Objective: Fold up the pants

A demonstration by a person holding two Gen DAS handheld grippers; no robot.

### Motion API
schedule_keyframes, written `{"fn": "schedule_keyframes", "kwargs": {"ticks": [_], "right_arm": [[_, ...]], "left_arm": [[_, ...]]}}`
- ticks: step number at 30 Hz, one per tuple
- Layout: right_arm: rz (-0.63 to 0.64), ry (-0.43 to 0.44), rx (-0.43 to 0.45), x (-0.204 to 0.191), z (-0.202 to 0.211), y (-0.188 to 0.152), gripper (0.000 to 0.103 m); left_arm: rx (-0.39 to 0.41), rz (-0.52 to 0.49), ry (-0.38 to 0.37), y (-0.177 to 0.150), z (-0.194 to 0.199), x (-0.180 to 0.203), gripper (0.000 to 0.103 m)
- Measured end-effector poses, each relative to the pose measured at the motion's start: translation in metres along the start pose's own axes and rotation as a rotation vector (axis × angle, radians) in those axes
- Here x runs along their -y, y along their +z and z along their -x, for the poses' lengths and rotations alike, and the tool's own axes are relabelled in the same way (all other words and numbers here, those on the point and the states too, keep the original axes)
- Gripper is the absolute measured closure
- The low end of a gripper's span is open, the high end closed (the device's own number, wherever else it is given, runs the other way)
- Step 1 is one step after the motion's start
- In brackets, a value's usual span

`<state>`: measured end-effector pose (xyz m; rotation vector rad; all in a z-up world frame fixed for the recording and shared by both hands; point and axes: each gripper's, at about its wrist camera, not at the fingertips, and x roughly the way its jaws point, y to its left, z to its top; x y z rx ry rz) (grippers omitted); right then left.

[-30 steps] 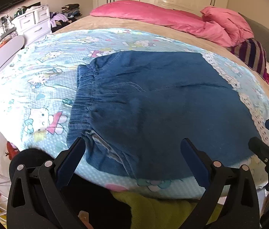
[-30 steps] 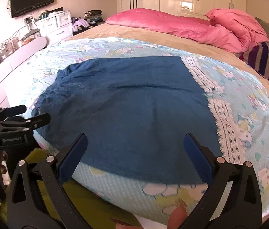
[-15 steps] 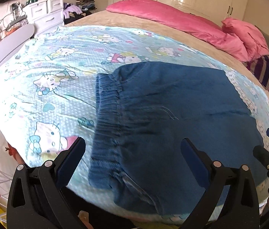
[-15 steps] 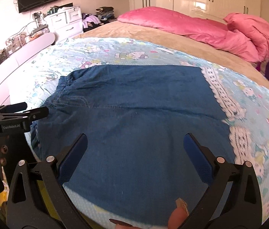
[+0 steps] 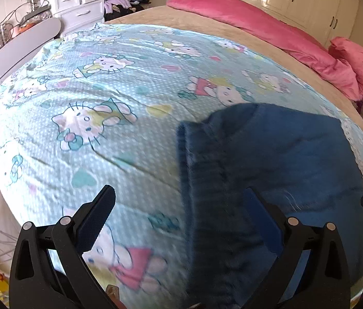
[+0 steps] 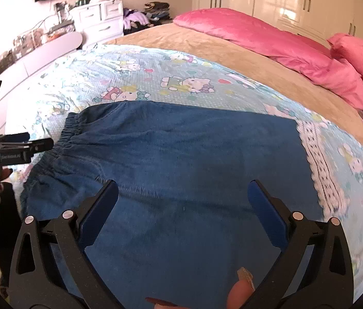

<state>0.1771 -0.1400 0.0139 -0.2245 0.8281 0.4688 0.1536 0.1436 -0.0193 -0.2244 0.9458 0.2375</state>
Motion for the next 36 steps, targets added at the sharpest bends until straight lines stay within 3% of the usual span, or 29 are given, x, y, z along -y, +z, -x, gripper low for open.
{"fn": "schedule_keyframes", "kwargs": {"ticks": [11, 18, 20, 21, 22, 24, 30, 36], "right_arm": [[0.101, 0.028, -0.050, 0.000, -0.059, 0.047, 0.008], [0.153, -0.003, -0.109, 0.004, -0.105, 0.072, 0.008], [0.163, -0.007, -0.113, 0.004, -0.114, 0.079, 0.008], [0.172, -0.004, -0.113, 0.003, -0.117, 0.082, 0.008], [0.190, -0.007, -0.115, 0.001, -0.121, 0.085, 0.008], [0.225, -0.005, -0.116, -0.003, -0.127, 0.089, 0.008], [0.352, 0.047, -0.141, -0.019, -0.142, 0.099, 0.008], [0.525, 0.031, -0.098, -0.041, -0.147, 0.103, 0.008]], "left_arm": [[-0.052, -0.016, -0.014, 0.037, -0.046, -0.006, 0.004], [-0.030, -0.053, -0.044, 0.052, -0.064, -0.004, 0.005], [-0.026, -0.055, -0.072, 0.054, -0.066, -0.002, 0.015], [-0.025, -0.069, -0.090, 0.054, -0.066, 0.001, 0.038], [-0.028, -0.081, -0.112, 0.054, -0.067, 0.004, 0.052], [-0.019, -0.104, -0.135, 0.052, -0.066, 0.010, 0.064], [0.119, -0.123, -0.128, 0.042, -0.036, 0.012, 0.067], [0.230, -0.161, -0.117, 0.029, -0.004, 0.018, 0.067]]}}
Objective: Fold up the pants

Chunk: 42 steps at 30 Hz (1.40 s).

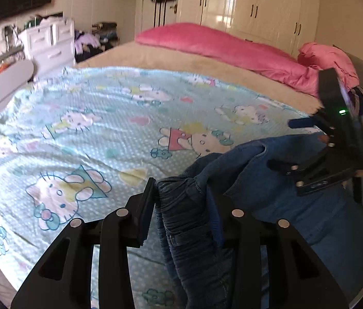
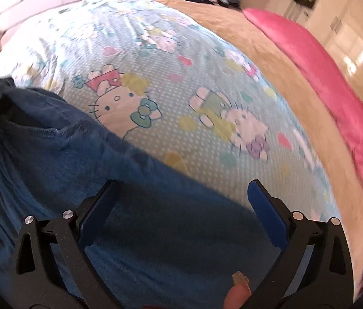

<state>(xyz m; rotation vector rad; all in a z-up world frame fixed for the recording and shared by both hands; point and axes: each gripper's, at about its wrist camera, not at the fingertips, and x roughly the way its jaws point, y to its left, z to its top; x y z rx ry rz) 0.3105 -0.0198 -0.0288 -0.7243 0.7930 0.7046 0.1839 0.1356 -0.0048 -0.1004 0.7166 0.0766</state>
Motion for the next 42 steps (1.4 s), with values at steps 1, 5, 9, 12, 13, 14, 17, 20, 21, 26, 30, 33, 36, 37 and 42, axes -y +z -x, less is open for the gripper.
{"fn": "schedule_keyframes", "kwargs": {"ticks": [1, 5, 9, 12, 13, 14, 17, 20, 21, 26, 30, 33, 36, 37, 42], "right_arm": [[0.023, -0.008, 0.003, -0.003, -0.001, 0.001, 0.008], [0.093, 0.029, 0.022, -0.016, -0.002, 0.000, 0.020], [0.049, 0.102, 0.055, -0.022, 0.012, -0.006, 0.079], [-0.027, 0.122, 0.099, -0.019, 0.031, -0.016, 0.092], [-0.050, 0.134, 0.115, -0.018, 0.038, -0.021, 0.094], [-0.080, 0.150, 0.134, -0.017, 0.046, -0.027, 0.095], [-0.134, 0.171, 0.173, -0.020, 0.071, -0.045, 0.096], [-0.172, 0.199, 0.210, -0.025, 0.096, -0.060, 0.096], [-0.182, 0.204, 0.217, -0.028, 0.103, -0.065, 0.096], [-0.216, 0.243, 0.250, -0.046, 0.140, -0.091, 0.096], [-0.213, 0.285, 0.265, -0.069, 0.165, -0.111, 0.096], [-0.193, 0.298, 0.252, -0.094, 0.178, -0.127, 0.096], [-0.209, 0.324, 0.217, -0.116, 0.182, -0.144, 0.096], [-0.217, 0.328, 0.212, -0.120, 0.183, -0.148, 0.096], [-0.236, 0.347, 0.196, -0.137, 0.192, -0.165, 0.096]], "left_arm": [[0.008, -0.011, 0.003, 0.000, 0.002, 0.002, 0.067], [0.030, -0.042, 0.019, -0.001, 0.008, 0.008, 0.067], [0.034, -0.043, 0.025, -0.004, 0.011, 0.007, 0.067], [0.041, -0.042, 0.029, -0.007, 0.013, 0.004, 0.067], [0.042, -0.041, 0.027, -0.008, 0.014, 0.004, 0.067], [0.044, -0.043, 0.025, -0.009, 0.015, 0.004, 0.067], [0.065, -0.057, 0.007, -0.012, 0.025, 0.007, 0.067], [0.084, -0.069, -0.008, -0.018, 0.037, 0.012, 0.067], [0.088, -0.070, -0.019, -0.020, 0.042, 0.012, 0.067], [0.065, -0.065, -0.089, -0.030, 0.060, 0.011, 0.067], [0.027, -0.067, -0.147, -0.047, 0.077, 0.005, 0.067], [-0.001, -0.065, -0.160, -0.063, 0.087, 0.001, 0.067], [-0.031, -0.053, -0.183, -0.079, 0.094, -0.001, 0.067], [-0.042, -0.054, -0.181, -0.085, 0.096, -0.001, 0.067], [-0.060, -0.011, -0.198, -0.106, 0.109, -0.011, 0.067]]}}
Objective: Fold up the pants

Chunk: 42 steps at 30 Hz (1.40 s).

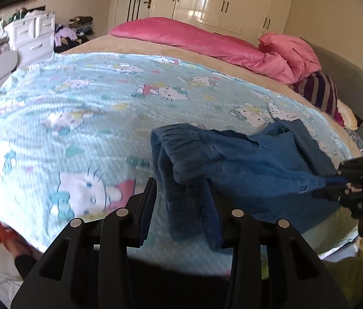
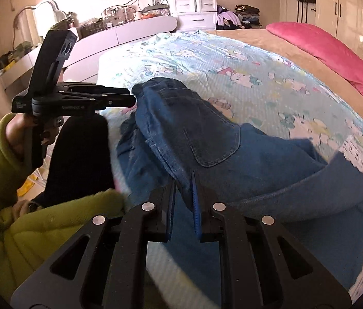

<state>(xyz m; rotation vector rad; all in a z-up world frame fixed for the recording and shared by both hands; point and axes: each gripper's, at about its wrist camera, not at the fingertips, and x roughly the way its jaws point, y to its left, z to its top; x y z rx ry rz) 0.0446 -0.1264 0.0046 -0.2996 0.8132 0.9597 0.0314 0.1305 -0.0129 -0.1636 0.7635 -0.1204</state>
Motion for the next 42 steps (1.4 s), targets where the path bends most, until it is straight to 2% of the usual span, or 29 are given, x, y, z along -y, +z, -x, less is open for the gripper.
{"fn": "schedule_keyframes", "kwargs": {"ticks": [7, 8, 10, 12, 14, 15, 16, 19, 22, 26, 29, 32, 33, 36, 39, 42], "right_arm": [[0.011, 0.024, -0.031, -0.016, -0.008, -0.014, 0.096], [0.017, 0.015, -0.038, -0.017, -0.011, -0.016, 0.096], [0.014, 0.014, -0.043, -0.018, -0.014, -0.018, 0.095], [0.011, 0.020, -0.046, -0.019, -0.018, -0.020, 0.094], [0.021, 0.015, -0.050, -0.020, -0.018, -0.021, 0.094], [0.027, 0.011, -0.050, -0.021, -0.018, -0.022, 0.094], [0.029, 0.009, -0.051, -0.021, -0.019, -0.022, 0.094], [0.028, 0.006, -0.039, -0.022, -0.015, -0.022, 0.094], [0.029, 0.009, -0.032, -0.023, -0.013, -0.022, 0.094], [0.030, 0.010, -0.072, -0.024, -0.025, -0.027, 0.092], [0.019, 0.015, -0.105, -0.025, -0.034, -0.032, 0.089], [0.006, 0.032, -0.111, -0.024, -0.036, -0.036, 0.085], [0.011, 0.041, -0.105, -0.025, -0.034, -0.036, 0.083], [0.028, 0.061, -0.089, -0.030, -0.030, -0.035, 0.077], [0.033, 0.078, -0.082, -0.032, -0.027, -0.035, 0.075], [0.030, 0.082, -0.051, -0.033, -0.013, -0.035, 0.075]], "left_arm": [[0.022, 0.056, -0.054, -0.002, 0.014, -0.007, 0.066], [0.021, 0.067, -0.069, -0.001, 0.015, -0.008, 0.063], [0.005, 0.094, -0.131, -0.001, 0.011, -0.010, 0.040], [-0.019, 0.128, -0.151, 0.001, 0.000, -0.013, 0.038], [-0.049, 0.155, -0.155, 0.002, -0.011, -0.016, 0.038], [-0.057, 0.174, -0.170, 0.003, -0.017, -0.017, 0.046], [-0.063, 0.196, -0.187, 0.003, -0.021, -0.019, 0.069], [-0.063, 0.220, -0.208, 0.002, -0.019, -0.018, 0.073], [-0.039, 0.175, -0.188, 0.000, 0.000, -0.014, 0.073], [-0.103, 0.148, -0.139, -0.011, -0.006, -0.016, 0.073], [-0.130, 0.155, -0.132, -0.015, -0.015, -0.017, 0.071], [-0.112, 0.150, -0.121, -0.010, -0.008, -0.016, 0.066], [-0.094, 0.138, -0.088, -0.006, 0.001, -0.013, 0.065], [-0.031, 0.069, -0.033, 0.005, 0.023, 0.007, 0.065], [0.000, -0.011, -0.052, 0.016, 0.030, 0.036, 0.064], [-0.063, -0.067, -0.065, 0.016, 0.004, 0.058, 0.064]]}}
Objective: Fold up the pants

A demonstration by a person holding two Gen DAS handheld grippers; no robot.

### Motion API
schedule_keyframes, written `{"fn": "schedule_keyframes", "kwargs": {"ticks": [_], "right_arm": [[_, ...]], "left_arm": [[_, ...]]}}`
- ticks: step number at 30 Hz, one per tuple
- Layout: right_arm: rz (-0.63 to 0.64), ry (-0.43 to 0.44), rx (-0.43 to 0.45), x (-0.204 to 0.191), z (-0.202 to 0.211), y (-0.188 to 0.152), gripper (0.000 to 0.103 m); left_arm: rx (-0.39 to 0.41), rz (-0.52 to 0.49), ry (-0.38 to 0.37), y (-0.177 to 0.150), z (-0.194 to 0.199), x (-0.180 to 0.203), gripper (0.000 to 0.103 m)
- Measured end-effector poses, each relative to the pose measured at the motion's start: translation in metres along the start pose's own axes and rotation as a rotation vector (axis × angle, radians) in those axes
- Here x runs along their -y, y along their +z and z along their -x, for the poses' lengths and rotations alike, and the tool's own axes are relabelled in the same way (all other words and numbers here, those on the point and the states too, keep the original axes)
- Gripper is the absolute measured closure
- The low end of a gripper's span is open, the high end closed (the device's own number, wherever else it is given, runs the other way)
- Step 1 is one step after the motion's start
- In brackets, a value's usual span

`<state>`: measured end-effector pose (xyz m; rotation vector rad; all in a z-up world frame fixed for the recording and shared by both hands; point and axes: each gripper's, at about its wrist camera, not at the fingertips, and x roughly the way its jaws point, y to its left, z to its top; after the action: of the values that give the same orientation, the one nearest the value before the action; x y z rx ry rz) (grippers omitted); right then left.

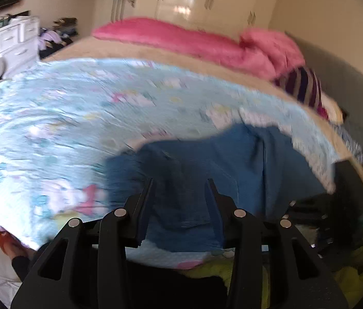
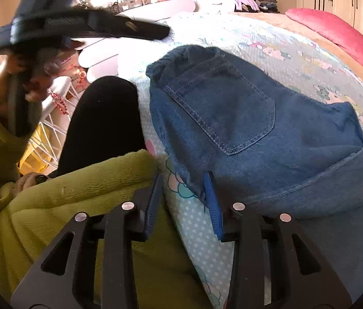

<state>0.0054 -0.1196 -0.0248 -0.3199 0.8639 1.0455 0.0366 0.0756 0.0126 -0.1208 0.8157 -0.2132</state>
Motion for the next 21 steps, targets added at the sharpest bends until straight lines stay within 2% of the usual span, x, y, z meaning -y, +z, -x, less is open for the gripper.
{"fn": "schedule_keyframes", "kwargs": {"ticks": [2, 4, 9, 13, 17, 21], "right_arm": [[0.003, -0.022, 0.040, 0.000, 0.016, -0.001, 0.072], [-0.007, -0.061, 0.079, 0.007, 0.031, -0.002, 0.069], [-0.092, -0.132, 0.122, 0.035, 0.040, 0.010, 0.064], [-0.112, -0.147, 0.067, 0.043, 0.016, 0.023, 0.057], [-0.202, -0.157, -0.095, 0.058, -0.027, 0.012, 0.056], [-0.185, -0.153, -0.084, 0.056, -0.027, 0.013, 0.052]], "left_arm": [[-0.064, -0.007, 0.016, -0.007, -0.024, 0.002, 0.064], [-0.120, -0.010, 0.062, -0.019, -0.045, -0.001, 0.065], [-0.121, -0.024, 0.068, -0.027, -0.047, -0.002, 0.065], [-0.114, -0.006, 0.054, -0.028, -0.045, -0.006, 0.065], [-0.106, 0.006, 0.042, -0.030, -0.042, -0.008, 0.065], [-0.097, 0.013, 0.024, -0.032, -0.041, -0.010, 0.065]]}}
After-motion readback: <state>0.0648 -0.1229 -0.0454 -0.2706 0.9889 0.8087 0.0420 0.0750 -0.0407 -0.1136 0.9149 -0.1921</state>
